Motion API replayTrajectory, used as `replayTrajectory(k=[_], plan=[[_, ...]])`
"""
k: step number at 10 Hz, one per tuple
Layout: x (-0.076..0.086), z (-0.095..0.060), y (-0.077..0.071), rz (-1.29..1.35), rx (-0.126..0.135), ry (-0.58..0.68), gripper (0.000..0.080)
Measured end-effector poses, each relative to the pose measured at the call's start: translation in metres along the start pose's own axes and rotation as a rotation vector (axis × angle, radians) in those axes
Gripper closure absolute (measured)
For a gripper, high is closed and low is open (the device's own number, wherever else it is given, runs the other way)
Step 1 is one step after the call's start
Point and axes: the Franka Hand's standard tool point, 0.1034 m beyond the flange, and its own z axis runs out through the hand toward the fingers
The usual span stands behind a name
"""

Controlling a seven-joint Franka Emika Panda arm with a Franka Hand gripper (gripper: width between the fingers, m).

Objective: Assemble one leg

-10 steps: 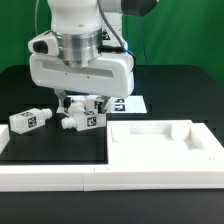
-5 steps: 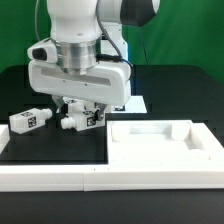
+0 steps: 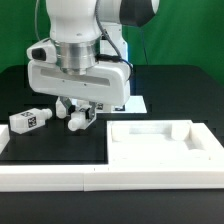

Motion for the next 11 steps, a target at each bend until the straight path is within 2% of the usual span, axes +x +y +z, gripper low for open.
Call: replayTrajectory(k=[2,3,5,7,8,9,11], plan=[[0.002,-0.004,-0.002,0.018,0.005,-0.004,0.0515],[0.003,-0.012,-0.005,0.065,0.015,-0.006,0.0515],[-0.008,-0.025,-0.013,0.243,0.035,-0.057,0.0515],[-0.024,-0.032,-0.036,0.508,0.081,-0.085,0.0515],[-0.027,-0.036,-0.050,0.566,0.090,-0.087,0.0515],[-0.028,-0.036,-0.058,0.557,0.087,-0.081,0.0515],[-0.029,-0.034,-0.057,0.559,0.083,-0.083,0.0515]])
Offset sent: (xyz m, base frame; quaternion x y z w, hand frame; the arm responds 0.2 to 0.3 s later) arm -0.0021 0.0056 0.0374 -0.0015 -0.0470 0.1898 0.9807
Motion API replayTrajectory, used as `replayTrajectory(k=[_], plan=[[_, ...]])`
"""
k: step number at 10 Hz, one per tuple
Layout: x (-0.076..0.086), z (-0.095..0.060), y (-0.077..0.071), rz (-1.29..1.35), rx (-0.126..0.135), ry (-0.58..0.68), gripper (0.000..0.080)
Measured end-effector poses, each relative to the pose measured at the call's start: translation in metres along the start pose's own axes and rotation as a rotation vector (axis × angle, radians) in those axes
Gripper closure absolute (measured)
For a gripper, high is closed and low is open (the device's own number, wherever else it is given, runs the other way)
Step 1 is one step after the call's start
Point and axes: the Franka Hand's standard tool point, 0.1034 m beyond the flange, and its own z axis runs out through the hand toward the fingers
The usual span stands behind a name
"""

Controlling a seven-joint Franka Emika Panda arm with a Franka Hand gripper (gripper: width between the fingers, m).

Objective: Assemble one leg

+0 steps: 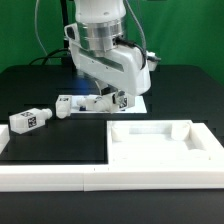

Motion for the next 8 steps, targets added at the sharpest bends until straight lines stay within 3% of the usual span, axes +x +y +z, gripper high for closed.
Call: replayTrajectory(k=[3,5,8], plan=[[-0.001,0.000,-0.001,0.002,-0.001,0.000,0.0515],[-0.023,0.005,-0.009,0.261,-0.010,0.001,0.0515],[-0.062,0.016,-0.035,0.694,0.036,0.049,0.0515]])
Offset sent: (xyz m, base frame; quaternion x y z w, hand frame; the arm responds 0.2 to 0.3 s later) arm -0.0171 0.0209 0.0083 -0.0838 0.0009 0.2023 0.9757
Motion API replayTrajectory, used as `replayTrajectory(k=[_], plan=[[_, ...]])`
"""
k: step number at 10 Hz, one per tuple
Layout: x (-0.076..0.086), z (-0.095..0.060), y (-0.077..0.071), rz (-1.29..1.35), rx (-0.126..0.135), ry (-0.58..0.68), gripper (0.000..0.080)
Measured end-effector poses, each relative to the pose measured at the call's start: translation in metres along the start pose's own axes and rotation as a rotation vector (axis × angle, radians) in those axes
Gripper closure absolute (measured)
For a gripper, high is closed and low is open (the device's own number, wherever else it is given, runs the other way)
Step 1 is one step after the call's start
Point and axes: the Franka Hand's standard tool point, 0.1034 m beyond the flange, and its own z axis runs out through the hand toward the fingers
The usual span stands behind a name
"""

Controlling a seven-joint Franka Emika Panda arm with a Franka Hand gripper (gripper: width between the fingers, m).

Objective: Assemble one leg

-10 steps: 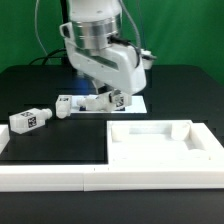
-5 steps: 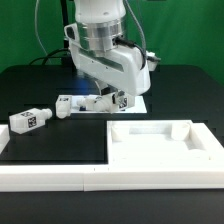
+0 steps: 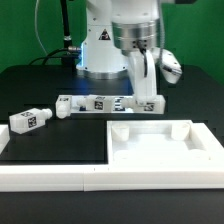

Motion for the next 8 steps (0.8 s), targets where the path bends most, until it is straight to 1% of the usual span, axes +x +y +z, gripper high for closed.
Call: replayTrajectory(k=[1,2,5,6,7,8], plan=[[-0.009,0.000,0.000,0.078,0.008,0.004,0.0515],[-0.007,0.001,0.001,0.105,0.006,-0.003,0.0515],[-0.010,0.003,0.002,0.265,0.005,-0.019,0.0515],[-0.009,0.007,0.014,0.458,-0.012,-0.020,0.0515],[-0.006,0.014,0.025,0.547,-0.022,-0.015,0.0515],[-0.014,0.017,0.031,0.586,-0.026,-0.033,0.0515]])
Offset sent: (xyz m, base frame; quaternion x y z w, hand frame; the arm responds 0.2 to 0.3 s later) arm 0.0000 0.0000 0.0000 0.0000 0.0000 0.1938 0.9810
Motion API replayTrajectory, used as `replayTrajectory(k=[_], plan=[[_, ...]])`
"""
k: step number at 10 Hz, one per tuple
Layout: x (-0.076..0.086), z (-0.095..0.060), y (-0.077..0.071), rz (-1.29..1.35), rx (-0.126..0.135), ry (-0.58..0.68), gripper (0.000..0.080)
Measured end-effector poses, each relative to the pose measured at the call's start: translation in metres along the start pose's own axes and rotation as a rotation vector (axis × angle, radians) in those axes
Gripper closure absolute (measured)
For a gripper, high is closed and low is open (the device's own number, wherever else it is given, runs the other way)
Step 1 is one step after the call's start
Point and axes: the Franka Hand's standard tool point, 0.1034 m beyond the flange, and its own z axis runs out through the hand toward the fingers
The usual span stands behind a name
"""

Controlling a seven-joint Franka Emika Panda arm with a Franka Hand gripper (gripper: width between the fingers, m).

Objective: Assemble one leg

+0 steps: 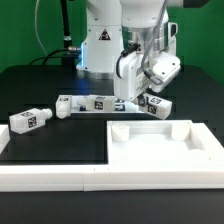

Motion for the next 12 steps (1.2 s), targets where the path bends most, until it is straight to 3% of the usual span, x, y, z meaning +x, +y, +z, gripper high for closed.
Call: replayTrajectory(k=[1,2,3,6,9,10,11,12], plan=[[-0.007,0.003,0.008,0.037,0.001,-0.019,0.0515],[-0.013,0.008,0.016,0.036,0.019,-0.025,0.0515],[-0.014,0.010,0.019,0.034,0.006,-0.029,0.0515],[-0.013,0.011,0.019,-0.003,0.007,-0.029,0.0515],[0.005,0.019,0.027,0.083,-0.011,-0.013,0.0515],[0.006,0.022,0.029,0.100,0.010,-0.016,0.0515],[0.002,0.022,0.029,0.082,0.050,-0.023,0.0515],[-0.001,0.022,0.031,0.074,0.062,-0.024,0.0515]])
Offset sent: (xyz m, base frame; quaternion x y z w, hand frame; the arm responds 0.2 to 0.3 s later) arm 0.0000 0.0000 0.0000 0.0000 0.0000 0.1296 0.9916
